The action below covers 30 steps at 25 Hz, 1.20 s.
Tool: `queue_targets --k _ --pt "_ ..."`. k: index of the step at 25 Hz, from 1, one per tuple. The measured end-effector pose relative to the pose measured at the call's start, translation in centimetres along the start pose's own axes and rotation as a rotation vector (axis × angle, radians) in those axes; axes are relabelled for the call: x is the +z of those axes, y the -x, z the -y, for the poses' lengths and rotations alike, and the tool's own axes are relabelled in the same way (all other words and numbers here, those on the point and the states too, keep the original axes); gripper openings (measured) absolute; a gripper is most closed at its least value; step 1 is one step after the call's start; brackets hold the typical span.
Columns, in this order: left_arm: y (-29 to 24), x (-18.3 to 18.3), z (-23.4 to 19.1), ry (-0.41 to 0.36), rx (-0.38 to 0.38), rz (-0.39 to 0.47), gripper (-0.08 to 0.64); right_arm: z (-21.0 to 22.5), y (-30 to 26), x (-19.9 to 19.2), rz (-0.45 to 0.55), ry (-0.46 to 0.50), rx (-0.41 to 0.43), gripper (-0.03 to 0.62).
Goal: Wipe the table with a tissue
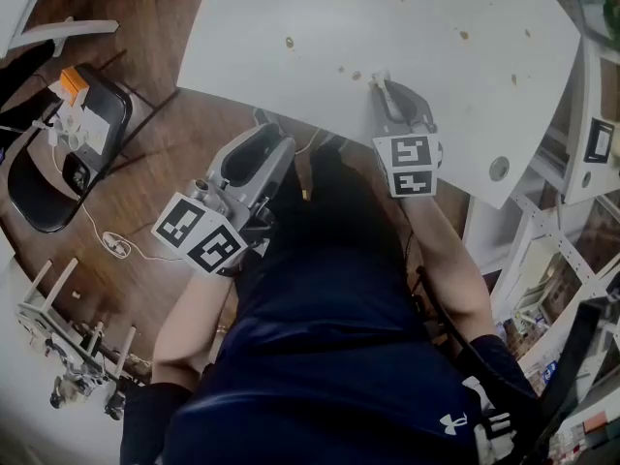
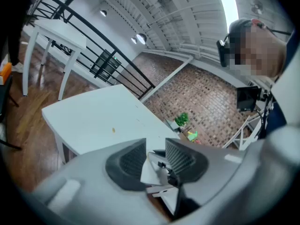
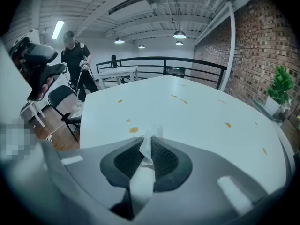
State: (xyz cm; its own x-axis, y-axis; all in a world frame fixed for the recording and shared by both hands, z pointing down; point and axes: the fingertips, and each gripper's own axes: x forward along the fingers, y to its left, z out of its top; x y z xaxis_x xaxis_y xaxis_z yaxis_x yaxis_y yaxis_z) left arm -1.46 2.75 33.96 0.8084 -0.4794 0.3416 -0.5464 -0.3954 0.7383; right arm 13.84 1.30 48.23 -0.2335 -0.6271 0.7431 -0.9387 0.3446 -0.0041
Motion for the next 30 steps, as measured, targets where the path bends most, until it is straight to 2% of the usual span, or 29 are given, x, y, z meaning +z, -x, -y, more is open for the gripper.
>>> queue_targets --k 6,19,27,30 --pt "-0.4 0.8 -0.7 0.003 -0.034 -0.01 0.127 0.5 -0.3 0.2 -0.014 -0.026 -0.028 0.051" --pt "0.8 2.4 -2.8 0.015 -0.029 -0.009 0.127 1.5 -1.4 0.4 -0.032 -0.043 -0.077 0.051" --pt "1.6 2.7 -3.6 0.021 -0.024 -0.009 0.127 1.6 -1.9 1.0 -0.031 -0.088 -0.087 0.051" --pt "1.8 2.9 -3.6 0.021 -0.025 -0.006 0.127 1.5 -2.0 1.2 -0.034 -0.071 -0.09 0.051"
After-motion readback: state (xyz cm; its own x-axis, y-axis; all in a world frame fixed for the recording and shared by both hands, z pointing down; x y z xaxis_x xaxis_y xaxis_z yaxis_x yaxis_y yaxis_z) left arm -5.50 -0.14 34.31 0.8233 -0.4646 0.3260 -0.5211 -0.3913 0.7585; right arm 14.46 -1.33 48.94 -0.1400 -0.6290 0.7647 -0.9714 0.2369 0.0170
